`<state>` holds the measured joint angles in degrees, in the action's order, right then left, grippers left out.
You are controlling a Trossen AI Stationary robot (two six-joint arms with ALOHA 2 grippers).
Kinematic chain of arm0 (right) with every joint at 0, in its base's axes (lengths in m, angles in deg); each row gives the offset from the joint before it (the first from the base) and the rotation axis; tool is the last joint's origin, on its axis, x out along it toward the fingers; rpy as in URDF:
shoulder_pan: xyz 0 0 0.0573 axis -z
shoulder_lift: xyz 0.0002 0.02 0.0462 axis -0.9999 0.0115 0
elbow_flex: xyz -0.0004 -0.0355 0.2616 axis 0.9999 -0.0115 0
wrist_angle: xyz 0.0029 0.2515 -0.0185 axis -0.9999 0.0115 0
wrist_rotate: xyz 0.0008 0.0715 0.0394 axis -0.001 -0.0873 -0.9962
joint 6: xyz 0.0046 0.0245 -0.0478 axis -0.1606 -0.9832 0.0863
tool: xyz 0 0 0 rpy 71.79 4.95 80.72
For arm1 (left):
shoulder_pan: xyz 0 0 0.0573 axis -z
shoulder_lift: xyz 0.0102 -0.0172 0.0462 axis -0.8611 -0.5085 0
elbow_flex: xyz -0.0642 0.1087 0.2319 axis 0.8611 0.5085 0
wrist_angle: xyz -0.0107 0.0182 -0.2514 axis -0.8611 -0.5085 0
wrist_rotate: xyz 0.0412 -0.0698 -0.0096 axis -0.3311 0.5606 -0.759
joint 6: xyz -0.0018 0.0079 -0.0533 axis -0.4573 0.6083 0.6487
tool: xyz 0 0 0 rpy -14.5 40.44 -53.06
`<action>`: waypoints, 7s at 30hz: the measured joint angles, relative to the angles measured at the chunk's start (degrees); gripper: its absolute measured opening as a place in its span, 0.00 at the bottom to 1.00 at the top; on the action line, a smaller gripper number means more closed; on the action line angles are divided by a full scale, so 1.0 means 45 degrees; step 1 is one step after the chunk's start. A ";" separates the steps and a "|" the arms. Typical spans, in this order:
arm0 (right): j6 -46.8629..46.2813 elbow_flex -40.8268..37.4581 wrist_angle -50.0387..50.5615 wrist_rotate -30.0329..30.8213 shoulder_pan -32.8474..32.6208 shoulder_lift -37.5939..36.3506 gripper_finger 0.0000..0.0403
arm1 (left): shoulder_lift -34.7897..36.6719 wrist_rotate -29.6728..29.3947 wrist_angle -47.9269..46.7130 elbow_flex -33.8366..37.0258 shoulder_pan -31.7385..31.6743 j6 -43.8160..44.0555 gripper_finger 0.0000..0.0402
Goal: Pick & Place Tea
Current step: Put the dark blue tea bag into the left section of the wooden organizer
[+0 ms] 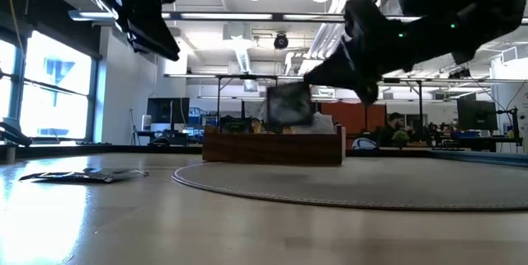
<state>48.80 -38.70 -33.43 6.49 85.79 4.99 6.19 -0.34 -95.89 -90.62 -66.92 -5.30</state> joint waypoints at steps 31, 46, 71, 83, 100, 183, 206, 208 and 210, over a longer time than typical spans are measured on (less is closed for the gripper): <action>0.3586 0.8924 0.4477 0.5626 0.1953 0.5970 0.00 | 0.2059 -0.0734 -0.0487 0.0005 0.0000 -0.1049 0.34; 0.3067 0.8919 0.4929 0.3882 0.2296 0.5966 0.03 | 0.2059 -0.0744 -0.0464 0.0005 0.0000 -0.1010 0.34; 0.4791 0.9385 0.8748 -0.0217 -0.0952 0.2937 0.23 | 0.2049 -0.0671 -0.0479 0.0005 0.0000 -0.1010 0.34; 0.2597 0.9380 1.2806 -0.0383 -0.4615 0.2949 0.29 | 0.1378 -0.0355 -0.0337 0.0019 0.0000 -0.0882 0.34; -0.3230 0.9376 1.9585 -0.5336 -0.5715 0.2915 0.50 | 0.1190 -0.0361 0.0303 0.0005 0.0000 -0.0233 0.34; -0.7596 0.7458 2.0248 -0.4649 -0.8667 0.3229 0.36 | 0.1011 0.0150 -0.0119 0.0005 0.0003 0.0102 0.34; 0.9255 0.7423 1.5471 0.3138 -0.7780 0.4115 0.36 | -0.0596 0.0337 0.0651 0.0010 0.0001 0.0102 0.34; 0.8393 0.7423 1.5344 0.3683 -0.7482 0.4028 0.36 | -0.0669 0.0543 0.0677 0.0010 0.0005 0.0102 0.34; 0.7199 0.7423 1.5258 0.3340 -0.7223 0.3790 0.36 | -0.0711 0.0770 0.0650 0.0010 0.0005 0.0107 0.34</action>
<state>81.19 -5.30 35.23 21.53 53.29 22.05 2.99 3.12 -92.97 -90.57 -66.90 -4.82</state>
